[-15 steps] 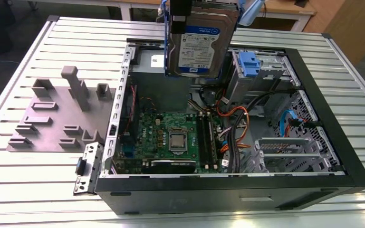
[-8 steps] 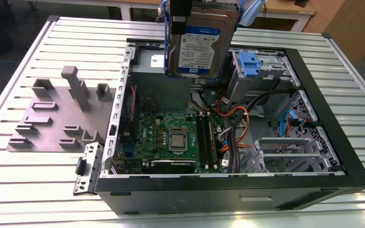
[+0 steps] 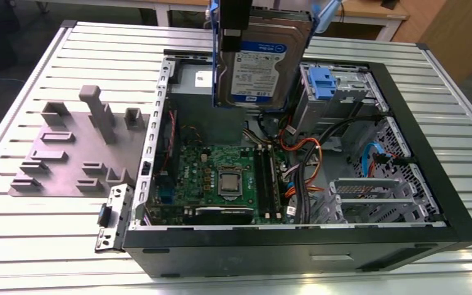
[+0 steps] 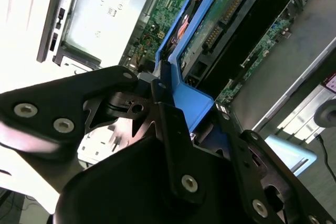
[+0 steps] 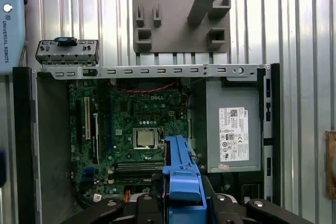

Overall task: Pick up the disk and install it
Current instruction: 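Insert the disk into the insertion slot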

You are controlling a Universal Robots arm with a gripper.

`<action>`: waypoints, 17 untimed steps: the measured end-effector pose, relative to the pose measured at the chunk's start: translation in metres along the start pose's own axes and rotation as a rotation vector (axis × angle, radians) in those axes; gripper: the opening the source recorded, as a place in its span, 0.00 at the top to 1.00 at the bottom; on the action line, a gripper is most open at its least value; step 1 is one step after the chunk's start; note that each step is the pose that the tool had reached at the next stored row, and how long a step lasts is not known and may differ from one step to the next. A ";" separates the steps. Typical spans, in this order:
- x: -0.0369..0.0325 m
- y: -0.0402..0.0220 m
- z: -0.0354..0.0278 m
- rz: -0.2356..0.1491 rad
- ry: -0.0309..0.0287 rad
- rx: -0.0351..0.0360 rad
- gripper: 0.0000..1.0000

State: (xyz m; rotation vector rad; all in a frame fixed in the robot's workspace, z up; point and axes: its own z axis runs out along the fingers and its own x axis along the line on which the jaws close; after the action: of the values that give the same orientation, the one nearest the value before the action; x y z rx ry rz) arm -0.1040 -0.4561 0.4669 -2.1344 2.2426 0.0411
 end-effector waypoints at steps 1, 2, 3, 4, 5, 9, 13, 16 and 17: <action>0.0016 -0.0001 -0.0001 0.000 0.0001 0.0000 0.63; 0.0027 -0.0002 -0.0002 0.000 0.0005 0.0000 0.63; 0.0036 -0.0002 -0.0002 0.000 0.0008 0.0000 0.63; 0.0041 -0.0001 -0.0002 0.000 0.0011 0.0001 0.63; 0.0041 -0.0002 -0.0002 0.000 0.0012 0.0001 0.63; 0.0045 -0.0002 -0.0003 0.000 0.0014 0.0001 0.63; 0.0046 -0.0002 -0.0003 0.000 0.0014 0.0000 0.63; 0.0047 -0.0002 -0.0003 0.000 0.0014 0.0000 0.63; 0.0047 -0.0002 -0.0003 0.000 0.0014 0.0001 0.63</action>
State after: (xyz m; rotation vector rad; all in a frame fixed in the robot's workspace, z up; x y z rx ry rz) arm -0.1040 -0.4608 0.4669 -2.1351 2.2433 0.0396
